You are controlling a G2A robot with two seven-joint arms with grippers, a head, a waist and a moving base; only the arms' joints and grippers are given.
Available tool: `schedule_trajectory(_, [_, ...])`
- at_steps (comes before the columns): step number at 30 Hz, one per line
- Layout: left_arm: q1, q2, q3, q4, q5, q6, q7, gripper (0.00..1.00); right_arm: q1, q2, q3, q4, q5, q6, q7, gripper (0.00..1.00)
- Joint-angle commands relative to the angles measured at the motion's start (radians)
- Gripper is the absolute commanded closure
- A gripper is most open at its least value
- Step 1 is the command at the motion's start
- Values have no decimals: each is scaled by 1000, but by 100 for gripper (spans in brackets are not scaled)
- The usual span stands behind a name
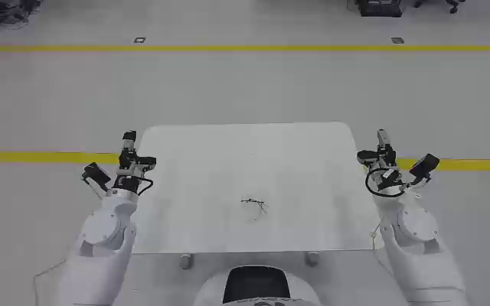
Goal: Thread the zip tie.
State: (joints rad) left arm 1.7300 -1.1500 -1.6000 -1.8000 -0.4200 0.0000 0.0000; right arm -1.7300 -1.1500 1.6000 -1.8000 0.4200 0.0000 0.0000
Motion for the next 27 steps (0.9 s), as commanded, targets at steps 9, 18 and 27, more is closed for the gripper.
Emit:
schedule_trajectory(9, [0,0,0,0,0,0,0,0,40,15,-63,40,-301,7,216,0])
schedule_trajectory(18, [0,0,0,0,0,0,0,0,39,15,-82,49,-338,-10,248,0])
schedule_trajectory(27, [0,0,0,0,0,0,0,0,102,34,-104,43,-591,-61,426,0])
